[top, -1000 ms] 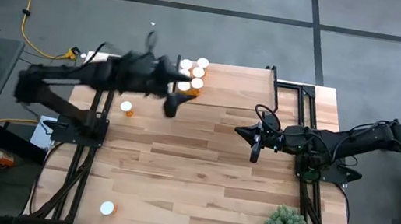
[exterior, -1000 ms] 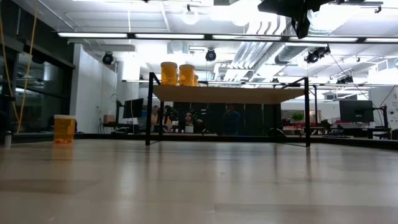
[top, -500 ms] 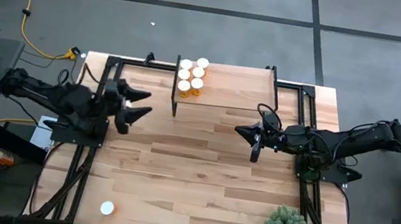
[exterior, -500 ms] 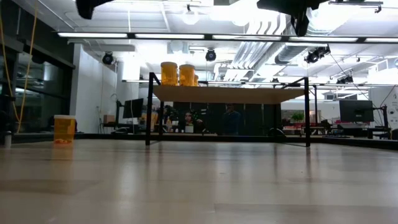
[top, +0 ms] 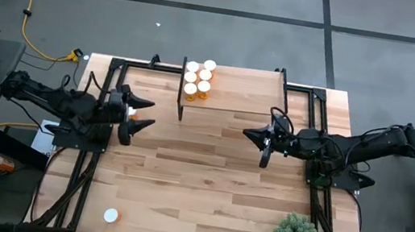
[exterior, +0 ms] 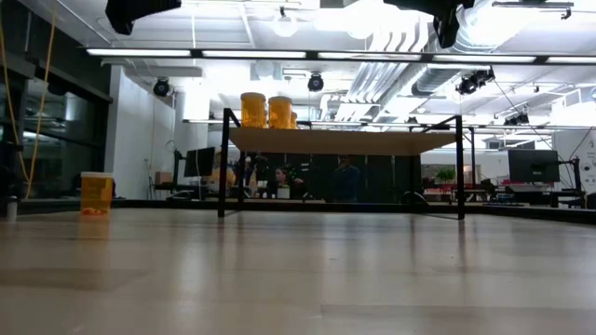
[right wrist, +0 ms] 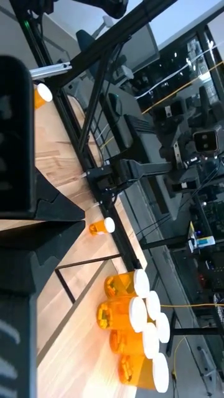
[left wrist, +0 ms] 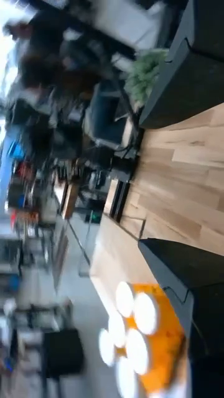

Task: Pick and place medicine bottles onto shelf by color
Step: Put the orange pill bottle on the shelf

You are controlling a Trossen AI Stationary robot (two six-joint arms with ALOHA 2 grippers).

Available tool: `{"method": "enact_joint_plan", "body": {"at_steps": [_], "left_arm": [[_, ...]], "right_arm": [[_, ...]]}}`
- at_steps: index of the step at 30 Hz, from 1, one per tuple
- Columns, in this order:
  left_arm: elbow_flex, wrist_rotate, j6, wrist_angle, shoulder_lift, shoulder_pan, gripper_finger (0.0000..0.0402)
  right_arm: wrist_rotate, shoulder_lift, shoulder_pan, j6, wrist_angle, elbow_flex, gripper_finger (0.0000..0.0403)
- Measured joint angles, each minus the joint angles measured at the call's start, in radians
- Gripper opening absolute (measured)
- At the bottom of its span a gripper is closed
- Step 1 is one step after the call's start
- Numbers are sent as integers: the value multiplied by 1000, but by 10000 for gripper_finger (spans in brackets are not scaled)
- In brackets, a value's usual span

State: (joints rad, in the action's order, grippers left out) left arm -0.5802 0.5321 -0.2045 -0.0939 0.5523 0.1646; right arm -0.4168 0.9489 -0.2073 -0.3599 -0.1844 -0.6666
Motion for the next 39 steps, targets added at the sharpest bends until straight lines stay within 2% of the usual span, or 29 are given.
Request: {"method": "enact_joint_plan", "body": {"at_steps": [4,9,13,15,18,21,27,30,39], "left_arm": [[-6,182,-186,-52,9,-20,294],[-89,200,-418,-428,48,-141,294],[-151,77,-625,-776,121,-329,294],[-155,-36,-653,-904,163,-437,294],[-135,-192,-611,-1006,240,-594,294],[-105,-287,-532,-1025,326,-721,294],[-98,-305,-418,-983,466,-874,294],[-98,-347,-389,-944,497,-906,294],[-98,-357,-383,-946,510,-915,294]], "right_arm": [[0,0,0,1,0,0,0],[-22,0,0,-3,0,0,0],[-46,0,0,-5,3,0,0],[-46,0,0,-5,6,0,0],[-46,0,0,-5,7,0,0],[-46,0,0,-5,7,0,0],[-46,0,0,-5,7,0,0],[-46,0,0,-5,7,0,0],[-46,0,0,-5,11,0,0]]}}
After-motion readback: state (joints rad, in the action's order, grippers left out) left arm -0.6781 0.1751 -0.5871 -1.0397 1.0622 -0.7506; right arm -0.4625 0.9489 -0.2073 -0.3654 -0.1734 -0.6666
